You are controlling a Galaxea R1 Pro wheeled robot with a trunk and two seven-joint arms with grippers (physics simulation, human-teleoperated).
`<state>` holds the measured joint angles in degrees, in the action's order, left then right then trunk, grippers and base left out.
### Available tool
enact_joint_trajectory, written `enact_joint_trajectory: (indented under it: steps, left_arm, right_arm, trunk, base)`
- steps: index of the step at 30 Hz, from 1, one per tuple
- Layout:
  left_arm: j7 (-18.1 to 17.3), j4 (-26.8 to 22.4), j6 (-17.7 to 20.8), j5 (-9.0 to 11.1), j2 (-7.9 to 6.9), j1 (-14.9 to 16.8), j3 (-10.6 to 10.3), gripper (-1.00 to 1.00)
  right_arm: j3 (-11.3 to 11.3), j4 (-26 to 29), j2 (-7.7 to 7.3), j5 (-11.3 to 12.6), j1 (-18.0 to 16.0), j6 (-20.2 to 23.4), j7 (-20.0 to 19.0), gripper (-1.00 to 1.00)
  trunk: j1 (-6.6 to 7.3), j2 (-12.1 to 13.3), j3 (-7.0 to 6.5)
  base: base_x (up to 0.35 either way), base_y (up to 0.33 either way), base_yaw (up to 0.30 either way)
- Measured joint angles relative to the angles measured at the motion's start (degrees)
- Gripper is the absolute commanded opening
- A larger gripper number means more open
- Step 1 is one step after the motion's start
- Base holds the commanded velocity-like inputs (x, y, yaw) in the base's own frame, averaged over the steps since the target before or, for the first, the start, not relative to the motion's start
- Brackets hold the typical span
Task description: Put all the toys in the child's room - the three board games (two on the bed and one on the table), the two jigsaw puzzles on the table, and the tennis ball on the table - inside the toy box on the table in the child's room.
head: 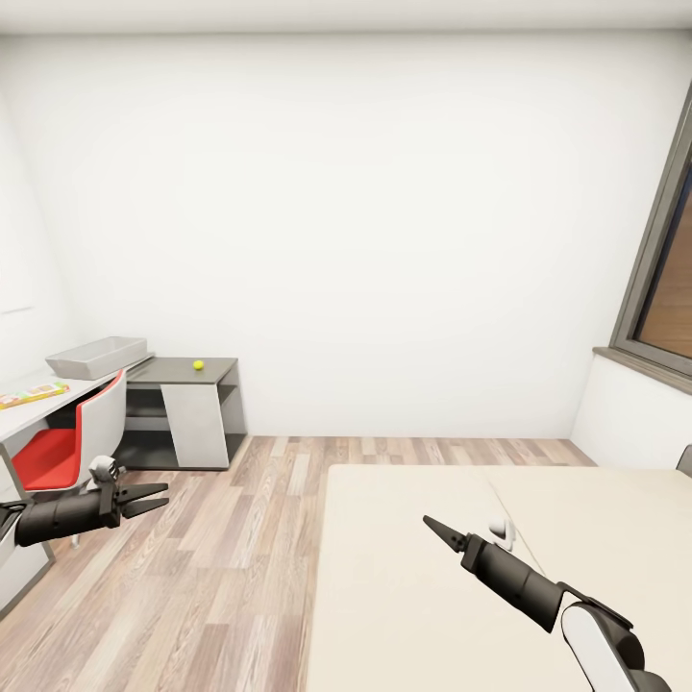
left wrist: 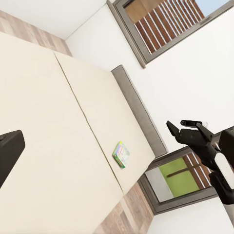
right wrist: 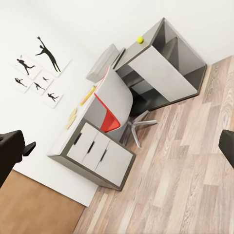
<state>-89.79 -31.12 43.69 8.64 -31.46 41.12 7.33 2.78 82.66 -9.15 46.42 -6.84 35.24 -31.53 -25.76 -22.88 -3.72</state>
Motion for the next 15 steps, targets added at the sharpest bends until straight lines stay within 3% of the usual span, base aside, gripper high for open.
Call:
enact_joint_trajectory:
  steps: [15]
  left_arm:
    - [0.00, 0.00, 0.00, 0.00, 0.00, 0.00, -0.03, 1.00]
  right_arm:
    - [0.12, 0.03, 0.00, 0.16, 0.00, 0.00, 0.00, 1.00]
  trunk:
    - [0.00, 0.00, 0.00]
  base:
    - [0.000, 0.000, -0.001]
